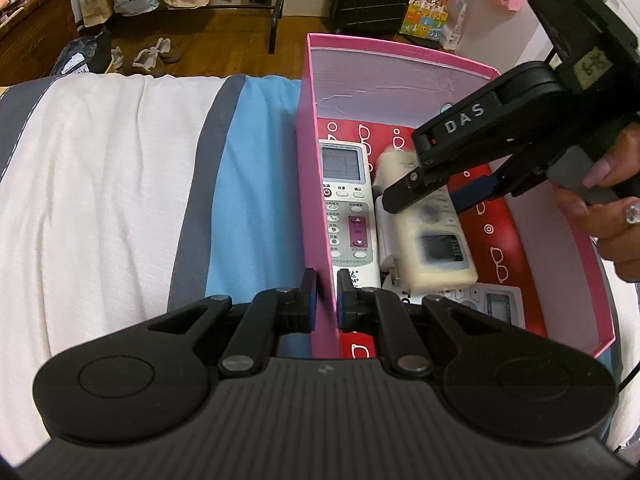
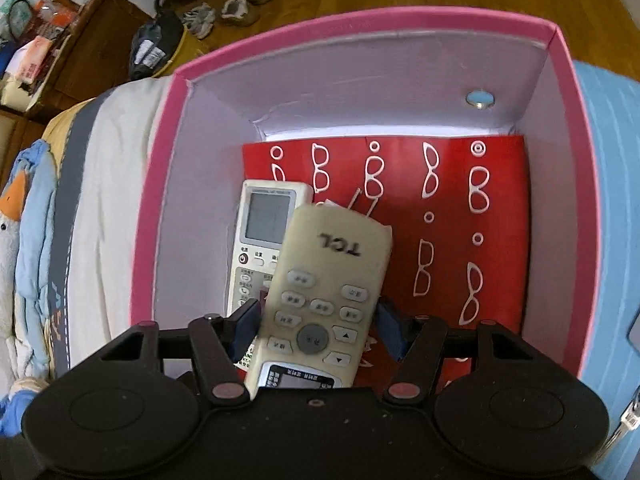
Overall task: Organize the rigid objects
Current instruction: 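Lift the TCL remote into the box beside the white remote and release, then grasp the silver keys on the bed with the right gripper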
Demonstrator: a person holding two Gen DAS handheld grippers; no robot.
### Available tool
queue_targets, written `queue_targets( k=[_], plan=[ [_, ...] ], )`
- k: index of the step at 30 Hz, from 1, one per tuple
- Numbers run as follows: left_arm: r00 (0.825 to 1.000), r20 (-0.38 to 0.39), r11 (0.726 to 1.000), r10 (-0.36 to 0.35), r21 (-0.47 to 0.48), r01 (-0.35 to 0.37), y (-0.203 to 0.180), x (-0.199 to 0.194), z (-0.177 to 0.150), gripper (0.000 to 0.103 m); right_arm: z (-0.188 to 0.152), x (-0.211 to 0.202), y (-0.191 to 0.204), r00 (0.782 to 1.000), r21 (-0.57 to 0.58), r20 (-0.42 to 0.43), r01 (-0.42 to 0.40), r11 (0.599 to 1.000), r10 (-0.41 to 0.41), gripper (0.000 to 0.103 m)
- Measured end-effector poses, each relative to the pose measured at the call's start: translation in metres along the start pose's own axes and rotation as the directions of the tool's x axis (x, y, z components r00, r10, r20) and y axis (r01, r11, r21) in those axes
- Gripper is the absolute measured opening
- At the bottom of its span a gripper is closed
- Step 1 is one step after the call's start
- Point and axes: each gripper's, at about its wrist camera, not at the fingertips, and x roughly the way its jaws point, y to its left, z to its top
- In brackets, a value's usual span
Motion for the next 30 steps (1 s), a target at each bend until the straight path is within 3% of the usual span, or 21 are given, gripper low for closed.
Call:
queue_targets(
  k=[9,13,17,22,30],
  plan=[
    [1.000,0.000,1.000,-0.003,-0.004,0.003,0.001,-0.001,-0.001,0.009,-0.004,-0.022,-0.005,0.998,-0.036,0.049,-0.043,0.998,0.045,0.067],
    [1.000,-0.005,1.000,0.001,-0.007,-0.001,0.000,-0.001,0.001,0.009,-0.019,-0.059,-0.011,0.989,-0.126,0.107,-0.084,0.988,0.098,0.067],
    [1.000,-0.011,1.000,0.006,-0.015,-0.006,0.000,0.000,0.002,0.009,-0.046,-0.109,-0.020,0.972,-0.258,0.195,-0.074,0.963,0.127,0.067],
    [1.000,-0.022,1.000,0.014,-0.024,-0.014,0.000,0.003,0.005,0.008,-0.087,-0.167,-0.041,0.917,-0.396,0.362,-0.010,0.918,0.166,0.068],
    [0.999,-0.036,0.999,0.015,-0.040,-0.017,0.001,0.005,0.006,0.008,-0.133,-0.211,-0.096,0.808,-0.434,0.549,0.055,0.899,0.216,0.074]
  ],
)
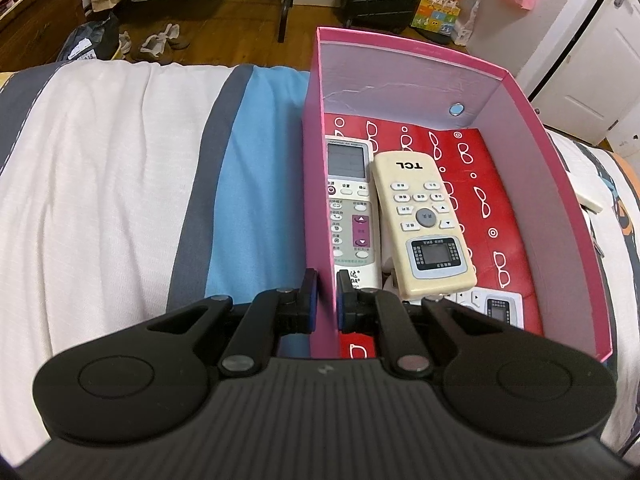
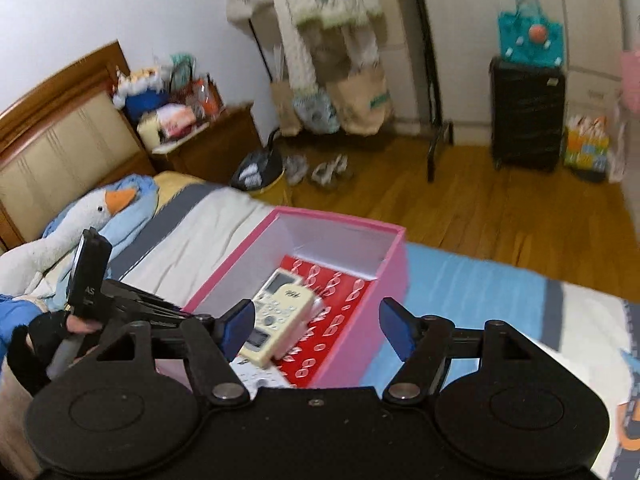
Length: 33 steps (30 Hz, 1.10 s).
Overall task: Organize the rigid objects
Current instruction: 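Grasp the silver keys on the bed with the right gripper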
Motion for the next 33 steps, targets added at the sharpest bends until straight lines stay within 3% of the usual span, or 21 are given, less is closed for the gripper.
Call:
queue_targets(
  k=[3,8,11,16,20,25,28,30,31,33],
  plan=[
    [1.000,-0.004,1.000,0.003,-0.001,-0.003,-0.001,0.000,0.000,0.008,-0.014,-0.014,-0.016,0.998,-0.014,0.058,0.026,1.000,-0.025,0.075],
    [1.000,-0.005,1.000,0.004,-0.006,-0.004,-0.001,-0.002,0.001,0.008,-0.035,-0.015,-0.040,0.997,0.011,0.022,0.072,0.997,-0.072,0.075],
    [1.000,-0.010,1.000,-0.007,-0.012,0.007,0.001,-0.003,0.001,0.008,-0.052,-0.007,-0.053,0.994,-0.008,-0.046,0.099,0.995,-0.100,0.076],
    [1.000,-0.006,1.000,-0.008,-0.005,0.008,0.001,-0.005,0.001,0.008,-0.084,0.023,-0.066,0.958,-0.103,-0.205,0.183,0.978,-0.201,0.077],
    [1.000,-0.005,1.000,-0.007,-0.012,0.007,0.002,-0.005,0.001,0.008,-0.105,0.043,-0.085,0.947,0.011,-0.276,0.174,0.985,-0.164,0.075],
    [1.000,-0.006,1.000,-0.005,-0.019,0.005,0.001,-0.005,0.001,0.008,-0.125,0.065,-0.104,0.934,0.184,-0.341,0.176,0.967,-0.105,0.061],
    [1.000,-0.007,1.000,0.002,-0.014,-0.003,-0.001,-0.005,0.000,0.008,-0.128,0.076,-0.107,0.935,0.242,-0.339,0.198,0.950,-0.109,0.061],
    [1.000,-0.008,1.000,0.009,-0.011,-0.009,-0.002,-0.004,0.000,0.008,-0.124,0.083,-0.100,0.924,0.215,-0.349,0.240,0.947,-0.155,0.056],
    [1.000,-0.008,1.000,0.012,-0.009,-0.012,-0.002,-0.004,0.000,0.008,-0.123,0.087,-0.091,0.910,0.156,-0.357,0.282,0.947,-0.213,0.044],
    [1.000,-0.011,1.000,0.018,-0.006,-0.018,-0.003,-0.003,0.000,0.008,-0.123,0.091,-0.074,0.892,0.050,-0.342,0.331,0.942,-0.295,0.034]
  ],
)
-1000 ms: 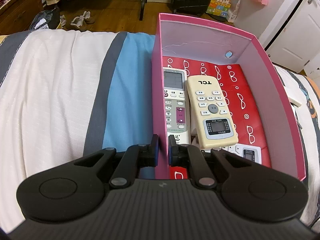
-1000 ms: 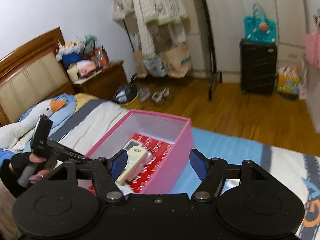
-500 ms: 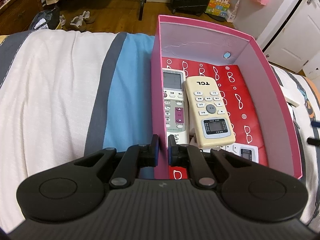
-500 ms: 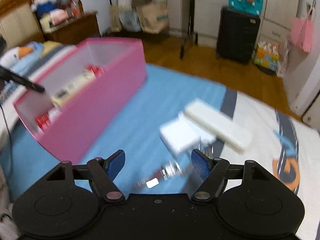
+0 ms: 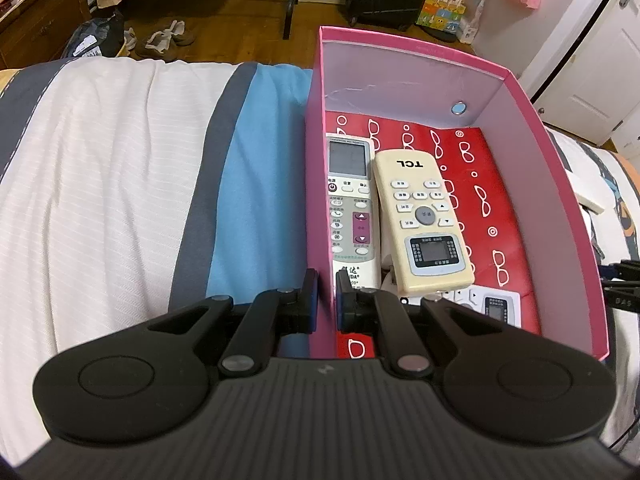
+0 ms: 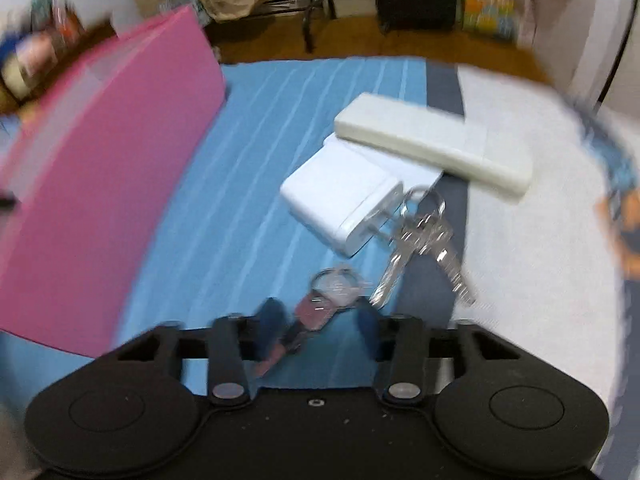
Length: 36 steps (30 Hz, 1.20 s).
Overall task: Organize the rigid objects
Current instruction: 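Grasp the silver keys on the bed with the right gripper, then carry the keys into the box and drop them onto the white remote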
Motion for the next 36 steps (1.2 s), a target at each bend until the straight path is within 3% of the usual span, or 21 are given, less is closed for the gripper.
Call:
queue_targets(
  k=[1,2,16,26,30,36],
  plan=[
    [1.000,-0.001,1.000,0.002,0.002,-0.002,-0.001,0.000,0.000,0.008,-0.001,-0.001,0.005,1.000,-0.013,0.012,0.017,1.000,-0.016,0.018],
    [1.000,-0.001,1.000,0.003,0.002,-0.003,-0.001,0.001,0.000,0.008,-0.003,-0.004,0.008,0.999,-0.012,0.023,0.027,1.000,-0.027,0.015],
    [1.000,-0.022,1.000,0.003,-0.017,-0.004,0.002,0.004,-0.002,0.008,-0.007,-0.051,0.002,0.985,0.037,0.163,-0.056,0.998,0.049,0.015],
    [1.000,-0.017,1.000,0.013,0.005,-0.013,-0.001,0.001,-0.002,0.006,0.028,-0.114,0.034,0.928,-0.041,0.306,-0.210,0.977,0.212,0.015],
    [1.000,-0.017,1.000,0.007,0.020,-0.007,0.000,-0.002,-0.003,0.007,0.043,-0.126,0.055,0.909,-0.086,0.301,-0.275,0.957,0.288,0.015],
    [1.000,-0.004,1.000,-0.002,0.023,0.002,0.000,-0.003,-0.005,0.007,0.076,-0.119,0.085,0.880,-0.115,0.209,-0.410,0.905,0.426,0.015]
  ],
)
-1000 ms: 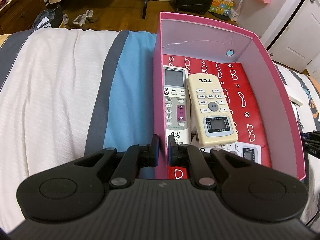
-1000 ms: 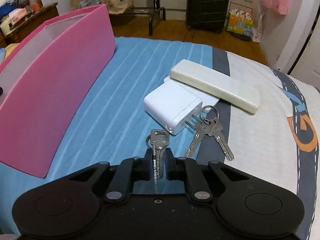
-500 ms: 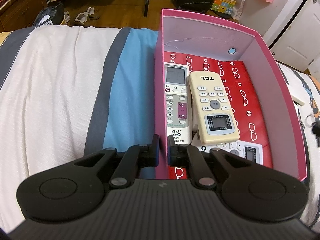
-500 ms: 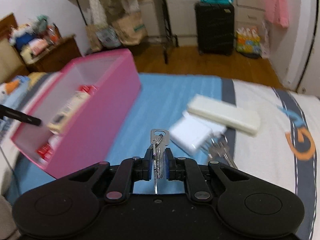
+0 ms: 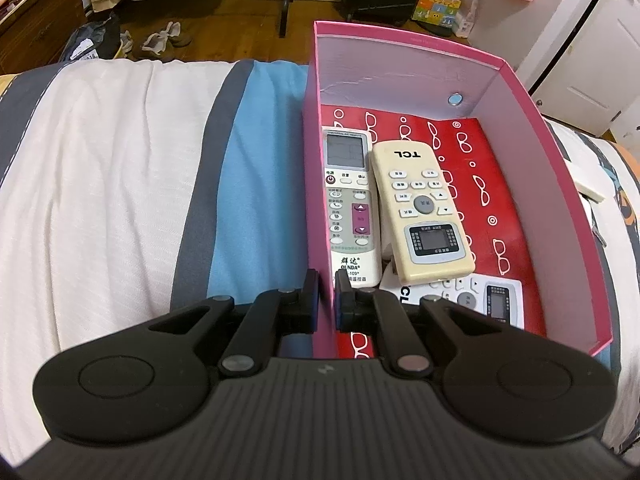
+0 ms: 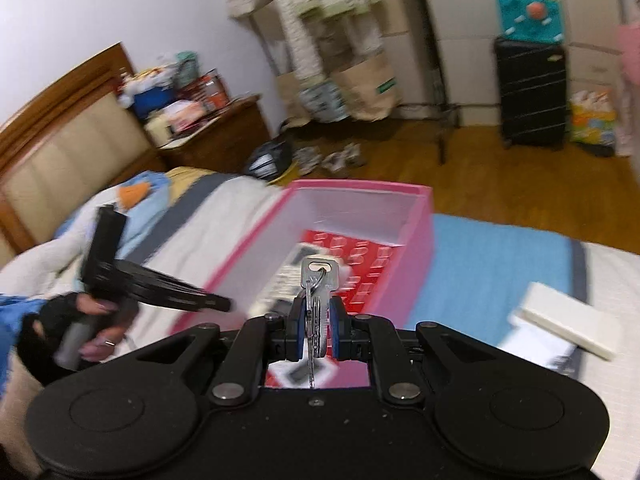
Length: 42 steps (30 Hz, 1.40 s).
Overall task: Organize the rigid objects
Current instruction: 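Carry the keys into the box and drop them onto the white remote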
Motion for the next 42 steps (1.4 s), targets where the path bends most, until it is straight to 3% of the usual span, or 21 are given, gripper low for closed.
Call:
queue_targets(
  k=[4,12,18,22,29,34,35,37,42],
  plan=[
    [1.000,0.004,1.000,0.005,0.005,-0.005,-0.002,0.000,-0.001,0.007,0.018,0.028,0.014,0.996,-0.014,-0.063,-0.068,0.998,0.067,0.015],
    [1.000,0.007,1.000,-0.002,0.007,0.001,0.000,0.000,-0.001,0.007,0.041,0.089,0.034,0.987,-0.121,-0.133,-0.104,0.987,0.088,0.015],
    [1.000,0.012,1.000,-0.016,-0.015,0.016,0.003,-0.001,-0.001,0.008,0.052,0.125,0.040,0.981,-0.208,-0.179,-0.113,0.972,0.075,0.015],
    [1.000,0.013,1.000,-0.008,-0.013,0.009,0.001,-0.001,-0.002,0.008,0.049,0.145,0.043,0.979,-0.282,-0.201,-0.080,0.956,0.023,0.015],
    [1.000,0.017,1.000,-0.004,0.005,0.004,-0.001,-0.001,-0.003,0.008,0.043,0.178,0.041,0.956,-0.319,-0.295,-0.100,0.943,0.001,0.015],
    [1.000,0.016,1.000,-0.011,0.000,0.011,0.001,-0.001,-0.003,0.008,0.044,0.184,0.042,0.953,-0.365,-0.299,-0.073,0.928,-0.043,0.016],
    [1.000,0.017,1.000,-0.011,0.001,0.011,0.001,-0.001,-0.003,0.008,0.045,0.184,0.040,0.957,-0.364,-0.285,-0.048,0.930,-0.062,0.020],
    [1.000,0.018,1.000,-0.013,0.002,0.013,0.001,-0.001,-0.003,0.008,0.048,0.180,0.035,0.962,-0.358,-0.260,-0.014,0.934,-0.085,0.051],
    [1.000,0.016,1.000,-0.025,-0.005,0.025,0.004,-0.001,-0.003,0.009,0.052,0.145,0.025,0.978,-0.304,-0.204,-0.013,0.953,-0.052,0.053]
  ],
)
